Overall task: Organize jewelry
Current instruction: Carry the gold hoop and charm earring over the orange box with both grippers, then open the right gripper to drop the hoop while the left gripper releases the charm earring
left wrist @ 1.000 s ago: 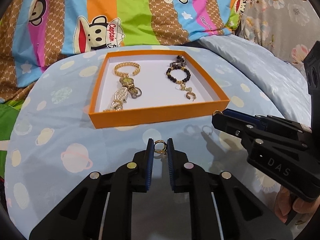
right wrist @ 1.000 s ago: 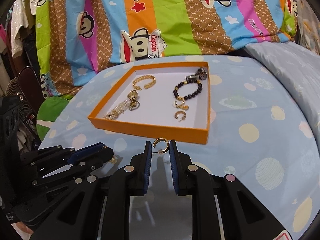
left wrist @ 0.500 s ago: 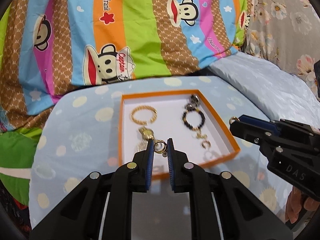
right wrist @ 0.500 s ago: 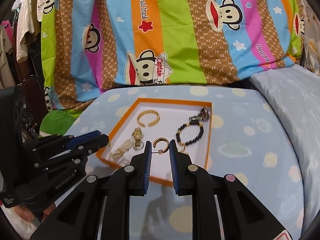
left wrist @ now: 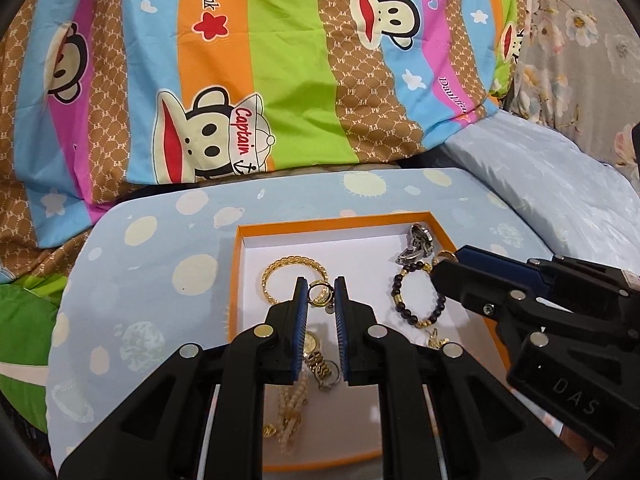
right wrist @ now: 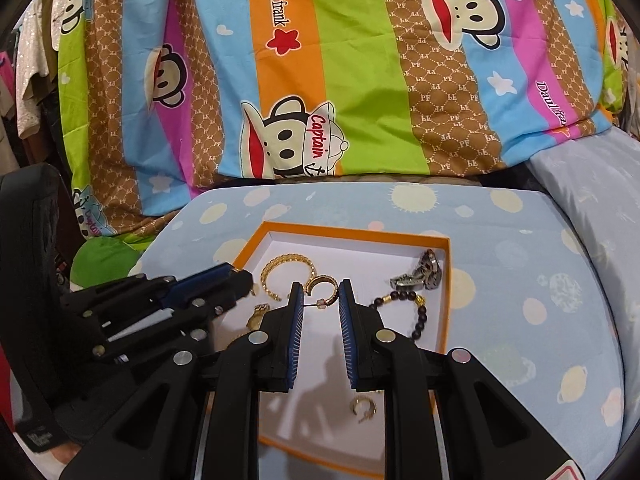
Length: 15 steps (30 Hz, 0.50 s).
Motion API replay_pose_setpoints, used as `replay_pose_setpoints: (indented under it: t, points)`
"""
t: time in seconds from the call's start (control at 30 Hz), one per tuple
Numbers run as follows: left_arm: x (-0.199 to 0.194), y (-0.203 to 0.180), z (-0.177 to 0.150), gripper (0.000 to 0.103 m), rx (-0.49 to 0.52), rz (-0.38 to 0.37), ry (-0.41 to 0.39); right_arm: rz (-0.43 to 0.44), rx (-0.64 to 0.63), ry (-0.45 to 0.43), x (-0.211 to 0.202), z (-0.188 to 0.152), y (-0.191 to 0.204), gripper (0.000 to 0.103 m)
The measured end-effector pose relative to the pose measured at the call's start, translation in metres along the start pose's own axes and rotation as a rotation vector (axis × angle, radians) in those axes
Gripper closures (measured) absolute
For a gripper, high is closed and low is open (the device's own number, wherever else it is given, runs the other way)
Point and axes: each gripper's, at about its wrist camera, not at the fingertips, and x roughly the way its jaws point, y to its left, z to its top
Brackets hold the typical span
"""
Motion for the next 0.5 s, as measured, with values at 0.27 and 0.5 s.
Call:
replay_pose_setpoints:
  t: [0.27,0.5]
  points:
    - [0.029,0.008,-0.003,0.090,-0.022,-0.004,0.032,-0.012,0.009,0.011,0.028,0.002,-0.005,0.086]
    - [0.038,0.008,-0.007,0.090,-0.014,-0.002,0.049,-0.018,0.010,0.040,0.042,-0.005,-0.009,0.086]
